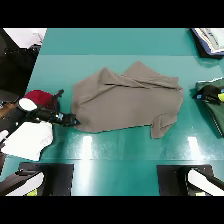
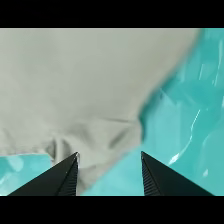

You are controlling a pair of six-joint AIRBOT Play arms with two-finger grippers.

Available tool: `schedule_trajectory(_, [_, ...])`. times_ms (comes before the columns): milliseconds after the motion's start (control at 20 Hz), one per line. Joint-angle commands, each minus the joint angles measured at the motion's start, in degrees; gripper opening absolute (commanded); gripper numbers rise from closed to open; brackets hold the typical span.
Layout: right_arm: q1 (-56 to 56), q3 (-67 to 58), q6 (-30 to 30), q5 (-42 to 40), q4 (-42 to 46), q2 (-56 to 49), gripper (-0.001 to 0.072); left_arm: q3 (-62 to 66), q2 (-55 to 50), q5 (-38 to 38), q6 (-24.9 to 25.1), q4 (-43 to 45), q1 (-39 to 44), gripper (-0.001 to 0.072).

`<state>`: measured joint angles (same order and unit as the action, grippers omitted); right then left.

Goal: Fold the shirts.

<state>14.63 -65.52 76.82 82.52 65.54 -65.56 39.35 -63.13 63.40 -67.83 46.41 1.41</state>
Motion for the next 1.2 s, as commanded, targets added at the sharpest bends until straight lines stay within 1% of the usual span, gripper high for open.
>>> schedule_trajectory(0, [5.5, 9.2, 0.0, -2.9, 0.0, -0.1, 0.0432, 9.0, 0.0, 4.0, -0.3, 1.6, 0.2, 0.0028])
schedule_trajectory(50, [6.3, 13.0, -0.4, -5.2, -0.7, -0.7, 0.0432, 10.8, 0.0, 4.1, -0.3, 1.6, 0.2, 0.0028])
schedule_trajectory(150, [7.5, 18.4, -4.5, -8.1, -6.3, -3.2, 0.0431, 12.3, 0.0, 4.1, -0.3, 1.6, 0.2, 0.0028])
schedule_trajectory(350, [6.2, 21.0, -8.7, -13.8, -15.8, -10.6, 0.0429, 12.4, 0.0, 4.9, -1.0, 1.6, 0.2, 0.0028])
schedule_trajectory(600, [0.7, 17.6, -9.2, -14.9, -16.0, -17.0, 0.0421, 12.4, 0.0, 5.2, -1.2, 1.6, 0.2, 0.0028])
schedule_trajectory(650, [-0.3, 17.0, -9.4, -14.8, -16.0, -17.6, 0.0273, 12.4, 0.0, 5.3, -1.3, 1.6, 0.2, 0.0028])
schedule_trajectory(700, [-1.0, 16.6, -10.3, -14.6, -15.6, -17.7, 0.0084, 12.4, 0.0, 5.5, -1.3, 1.6, 0.2, 0.0027])
schedule_trajectory(750, [-1.4, 16.1, -10.5, -14.0, -14.4, -17.2, 0.0023, 12.4, 0.0, 6.1, -1.4, 1.6, 0.2, 0.0028])
schedule_trajectory(850, [-0.8, 15.3, -9.0, -10.3, -9.2, -13.7, 0.0023, 13.9, 0.0, 8.4, -2.5, 3.7, 0.2, 0.0027])
schedule_trajectory(1000, [0.4, 16.1, -1.7, 0.9, 3.0, -3.1, 0.0022, 19.9, 0.1, 11.3, -5.2, 10.0, 0.2, 0.0028])
schedule_trajectory(1050, [0.3, 17.5, 1.2, 2.9, 8.2, 1.7, 0.0022, 21.4, 0.1, 11.3, -5.7, 10.9, 0.2, 0.0027])
schedule_trajectory(1100, [0.1, 19.1, 2.9, 3.5, 11.3, 5.9, 0.0022, 22.2, 0.1, 10.9, -5.7, 10.9, 0.2, 0.0027])
schedule_trajectory(1150, [0.1, 21.1, 3.0, 3.5, 12.0, 9.9, 0.0022, 22.3, 0.0, 10.4, -5.7, 10.8, 0.2, 0.0027])
